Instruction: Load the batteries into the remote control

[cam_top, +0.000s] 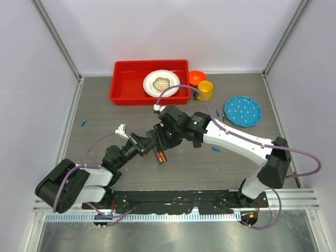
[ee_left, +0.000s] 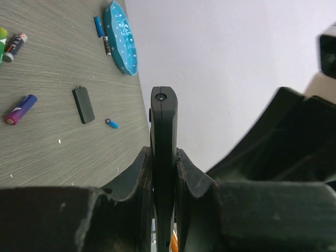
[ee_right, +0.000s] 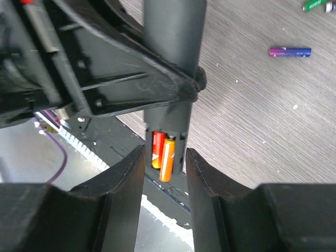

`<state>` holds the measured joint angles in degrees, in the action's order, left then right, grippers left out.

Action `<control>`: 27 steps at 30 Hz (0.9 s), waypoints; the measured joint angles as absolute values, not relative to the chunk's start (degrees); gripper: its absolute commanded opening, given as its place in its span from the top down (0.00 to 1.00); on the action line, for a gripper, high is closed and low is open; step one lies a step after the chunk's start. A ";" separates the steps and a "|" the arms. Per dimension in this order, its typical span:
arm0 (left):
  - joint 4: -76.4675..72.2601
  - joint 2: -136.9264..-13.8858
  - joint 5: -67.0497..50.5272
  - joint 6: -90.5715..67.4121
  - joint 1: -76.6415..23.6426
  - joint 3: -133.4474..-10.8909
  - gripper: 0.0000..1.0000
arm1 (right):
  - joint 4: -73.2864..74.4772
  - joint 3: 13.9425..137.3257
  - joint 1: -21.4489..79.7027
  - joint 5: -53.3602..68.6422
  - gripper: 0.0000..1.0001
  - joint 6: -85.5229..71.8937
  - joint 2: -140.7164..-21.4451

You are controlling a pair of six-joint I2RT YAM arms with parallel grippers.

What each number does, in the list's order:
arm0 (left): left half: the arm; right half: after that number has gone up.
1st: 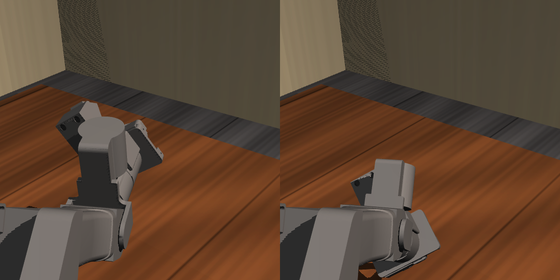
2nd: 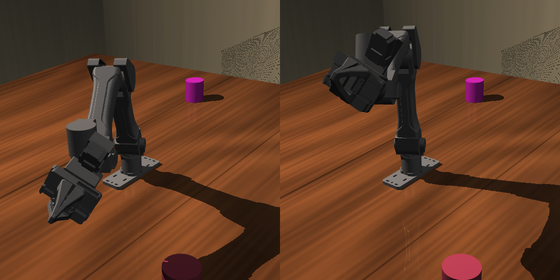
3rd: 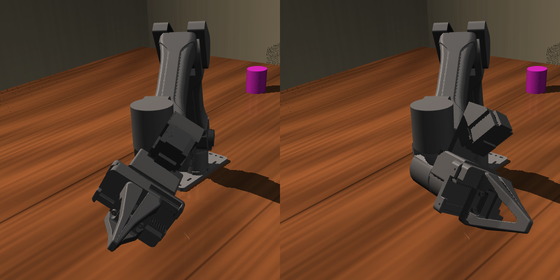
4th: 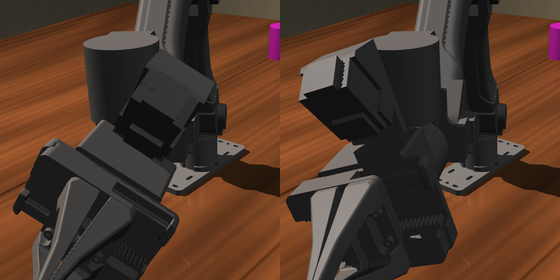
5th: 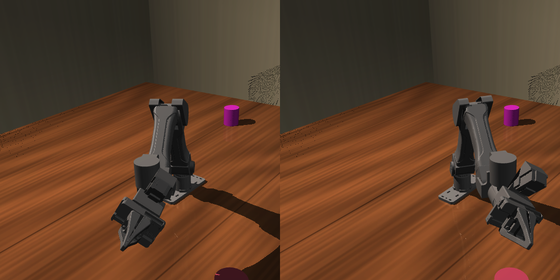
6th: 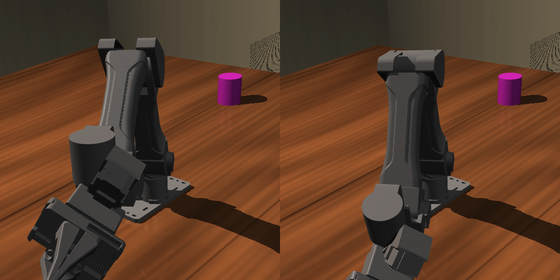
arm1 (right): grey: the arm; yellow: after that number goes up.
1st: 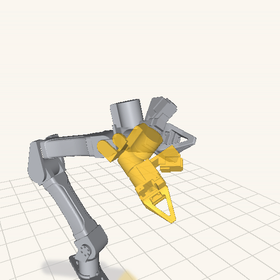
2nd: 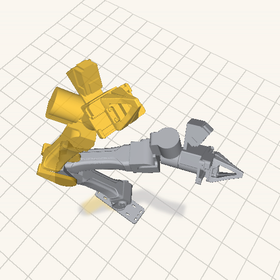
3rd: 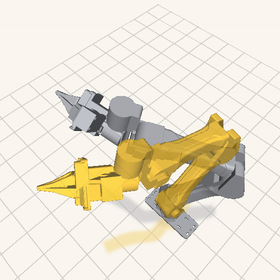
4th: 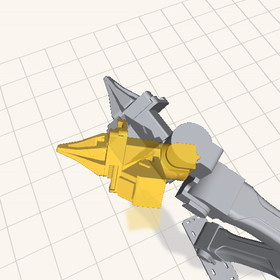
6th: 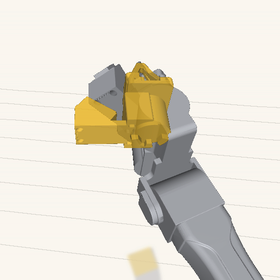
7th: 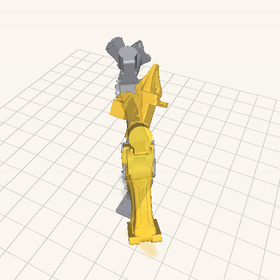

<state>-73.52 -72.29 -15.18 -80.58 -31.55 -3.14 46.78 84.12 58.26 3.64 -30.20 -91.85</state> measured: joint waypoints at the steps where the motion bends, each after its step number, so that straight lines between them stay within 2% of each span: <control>1: -73.56 -72.60 -15.20 -80.58 -31.55 -3.14 1.00 | 46.37 84.12 58.19 3.84 0.57 -30.17 -90.96; 8: -73.54 -74.11 -15.22 -80.73 -31.55 -3.14 1.00 | 40.64 79.70 56.62 3.62 0.55 -30.55 -83.07; 11: -73.58 -74.11 -15.46 -80.99 -31.55 -3.20 1.00 | 32.91 69.21 54.96 1.56 0.39 -31.97 -76.18; 15: -73.58 -74.08 -16.40 -81.30 -31.55 -3.68 1.00 | 24.43 55.55 49.65 7.07 0.36 -35.53 -68.75; 17: -73.58 -74.08 -17.06 -81.84 -31.55 -4.21 1.00 | 19.75 51.75 47.35 11.00 0.30 -37.52 -68.10; 27: -73.76 -74.35 -19.55 -84.07 -31.55 -6.04 1.00 | 1.34 41.74 46.52 23.94 0.28 -40.82 -64.23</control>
